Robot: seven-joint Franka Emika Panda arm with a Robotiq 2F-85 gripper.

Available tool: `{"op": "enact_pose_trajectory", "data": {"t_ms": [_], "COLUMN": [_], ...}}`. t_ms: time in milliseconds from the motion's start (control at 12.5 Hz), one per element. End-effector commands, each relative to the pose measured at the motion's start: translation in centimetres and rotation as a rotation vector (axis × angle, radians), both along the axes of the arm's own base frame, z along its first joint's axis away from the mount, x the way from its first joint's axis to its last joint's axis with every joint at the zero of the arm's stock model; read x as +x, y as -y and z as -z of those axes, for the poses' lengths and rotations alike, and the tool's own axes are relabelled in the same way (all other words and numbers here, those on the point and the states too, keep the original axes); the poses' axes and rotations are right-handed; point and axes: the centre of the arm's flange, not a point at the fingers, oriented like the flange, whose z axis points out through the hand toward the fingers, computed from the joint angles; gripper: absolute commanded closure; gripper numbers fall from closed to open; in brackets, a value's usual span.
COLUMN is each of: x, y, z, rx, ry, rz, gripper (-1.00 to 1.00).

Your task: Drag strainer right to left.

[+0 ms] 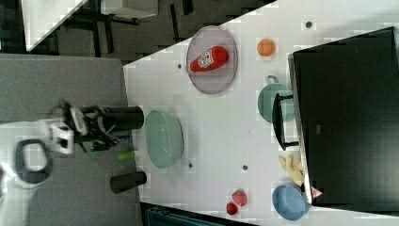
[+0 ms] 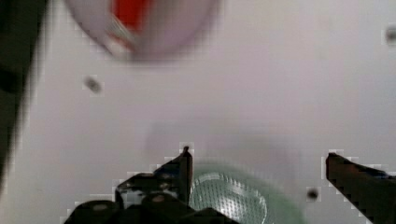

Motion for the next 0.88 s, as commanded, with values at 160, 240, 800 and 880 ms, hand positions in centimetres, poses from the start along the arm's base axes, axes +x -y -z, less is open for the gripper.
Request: {"op": "enact_pose_trajectory", "data": {"t_ms": [160, 240, 800, 880], "x": [-0.8, -1.5, -2.5, -2.5], "y": [17.9, 21.0, 27.1, 27.1], "z": [-5.5, -6.6, -7.7, -7.6], "rx": [-0.018, -0.033, -0.079, -0.08], "ry": [-0.027, -0.018, -0.004, -0.006], "rz": [-0.288, -0.339, -0.397, -0.397], "gripper": [-1.0, -1.0, -1.0, -1.0]}}
